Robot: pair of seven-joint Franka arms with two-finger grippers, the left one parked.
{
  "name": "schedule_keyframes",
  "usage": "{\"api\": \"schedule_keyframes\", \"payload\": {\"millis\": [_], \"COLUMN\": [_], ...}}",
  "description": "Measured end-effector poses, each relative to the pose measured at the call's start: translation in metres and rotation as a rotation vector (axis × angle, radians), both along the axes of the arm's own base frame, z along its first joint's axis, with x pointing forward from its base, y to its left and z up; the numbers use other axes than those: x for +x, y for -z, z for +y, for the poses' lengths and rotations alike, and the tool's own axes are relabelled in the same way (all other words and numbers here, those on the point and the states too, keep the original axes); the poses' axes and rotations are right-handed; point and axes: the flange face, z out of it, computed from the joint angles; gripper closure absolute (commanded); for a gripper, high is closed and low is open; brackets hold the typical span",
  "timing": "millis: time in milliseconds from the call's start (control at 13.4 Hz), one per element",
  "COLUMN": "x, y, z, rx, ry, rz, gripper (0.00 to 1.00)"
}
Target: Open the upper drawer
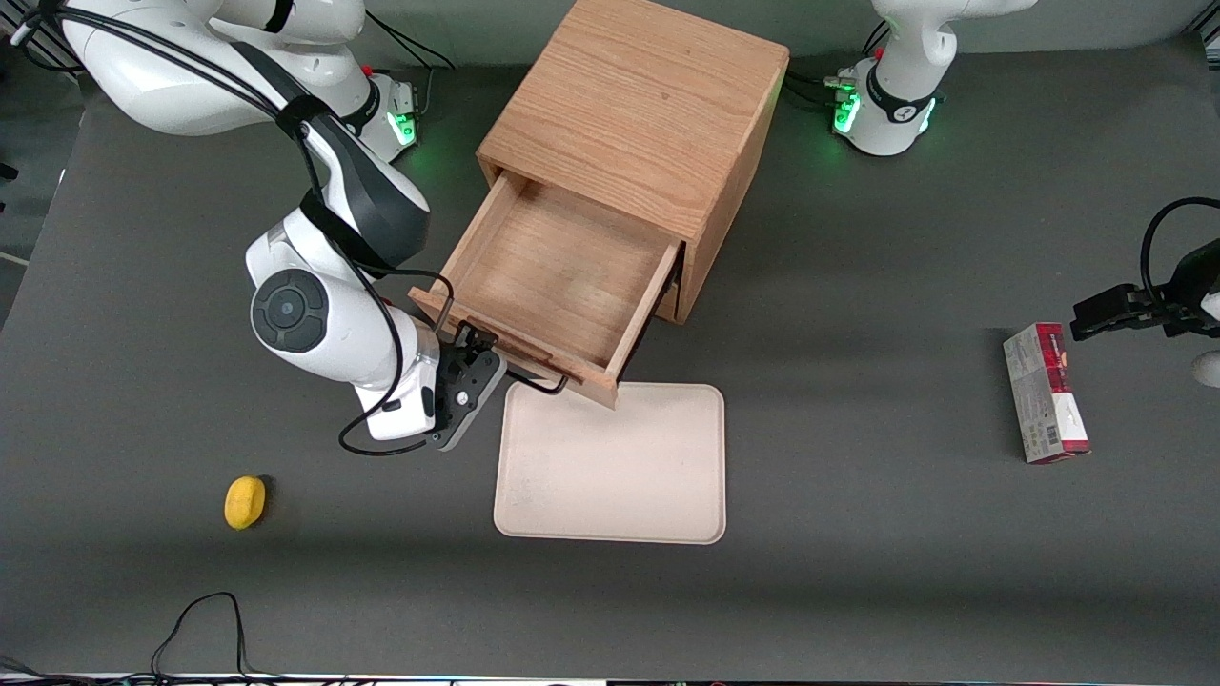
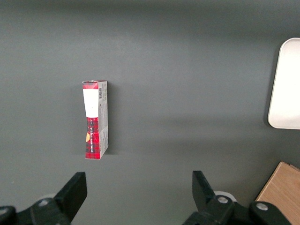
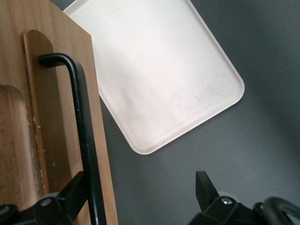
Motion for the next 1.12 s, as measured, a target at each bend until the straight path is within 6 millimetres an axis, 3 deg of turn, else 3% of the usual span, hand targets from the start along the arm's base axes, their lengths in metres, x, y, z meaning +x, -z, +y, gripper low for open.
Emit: {"api": "schedule_keyframes", "payload": {"millis": [298, 596, 745, 894, 968, 1043, 1117], "x": [0.011, 0.034, 0.045, 0.042, 0.034, 0.022, 0.006], "y": [-0.019, -0.074, -0.105, -0.131, -0.144, -0.155, -0.164], "z": [-0.007, -0.037, -0.083, -0.165, -0.202, -0.226, -0.238], "rx": [-0.025, -0.041, 0.007, 0.041, 0.034, 0.012, -0.019], "ry": [0.000, 0.051, 0.169, 0.369, 0.463, 0.545, 0.623], "rz": [-0.058, -0.139, -0.077, 0.055, 0.092, 0.109, 0.120], "gripper": [0.00, 0.00, 0.00, 0.00, 0.00, 0.00, 0.00]}}
